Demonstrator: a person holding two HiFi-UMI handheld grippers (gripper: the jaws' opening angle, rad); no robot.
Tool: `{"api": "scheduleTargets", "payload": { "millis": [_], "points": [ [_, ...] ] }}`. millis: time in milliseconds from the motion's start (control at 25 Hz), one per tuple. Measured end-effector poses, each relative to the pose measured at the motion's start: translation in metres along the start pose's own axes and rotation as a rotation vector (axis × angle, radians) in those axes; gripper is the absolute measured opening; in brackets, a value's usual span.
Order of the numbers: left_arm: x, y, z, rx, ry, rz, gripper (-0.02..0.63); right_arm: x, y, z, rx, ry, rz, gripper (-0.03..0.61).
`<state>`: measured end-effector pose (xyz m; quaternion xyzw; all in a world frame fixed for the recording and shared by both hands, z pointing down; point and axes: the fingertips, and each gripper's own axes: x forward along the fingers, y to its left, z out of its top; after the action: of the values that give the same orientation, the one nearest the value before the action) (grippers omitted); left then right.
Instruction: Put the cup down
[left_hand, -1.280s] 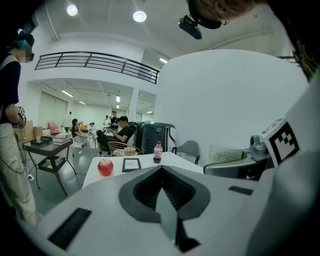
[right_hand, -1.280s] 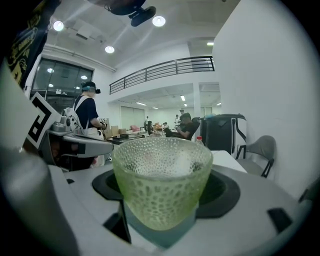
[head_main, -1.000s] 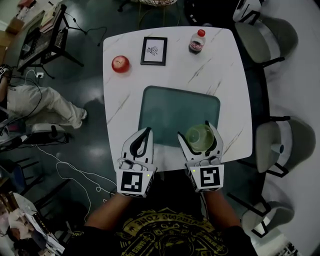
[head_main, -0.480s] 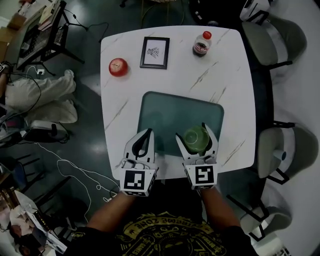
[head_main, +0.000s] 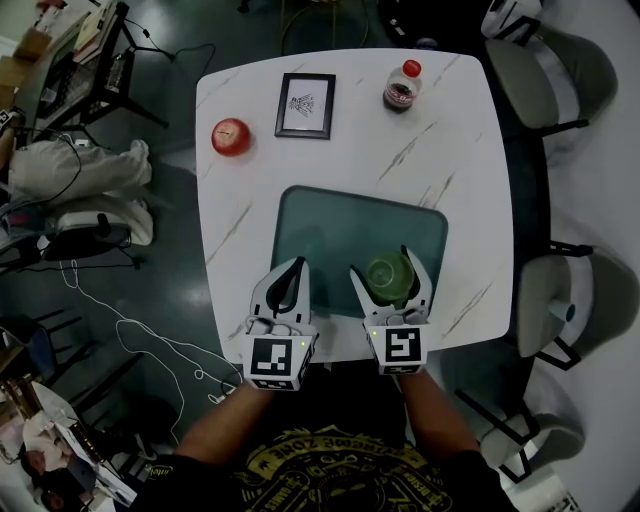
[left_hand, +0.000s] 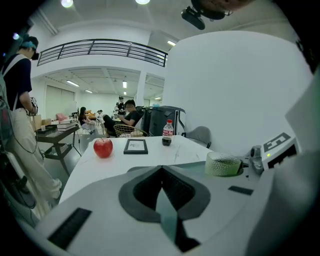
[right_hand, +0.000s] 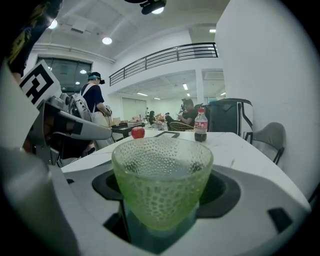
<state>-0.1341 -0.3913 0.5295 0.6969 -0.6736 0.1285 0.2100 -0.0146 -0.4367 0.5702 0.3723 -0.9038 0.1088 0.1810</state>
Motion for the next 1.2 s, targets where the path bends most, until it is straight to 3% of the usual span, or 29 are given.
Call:
{"api": "scheduleTargets", "payload": {
  "millis": [1040,1200],
  "points": [
    [-0.006,-0.013,-0.009,0.002,0.023,-0.030,0.009,-0.004,0.006,-0.039,-0.016,0.083,0.013,0.388],
    [-0.009,-0.014,-0.007,0.004,0.017,-0.034,0.009,-0.006,0.006,-0.042,-0.006,0.097,0.022,0.414]
  ]
}}
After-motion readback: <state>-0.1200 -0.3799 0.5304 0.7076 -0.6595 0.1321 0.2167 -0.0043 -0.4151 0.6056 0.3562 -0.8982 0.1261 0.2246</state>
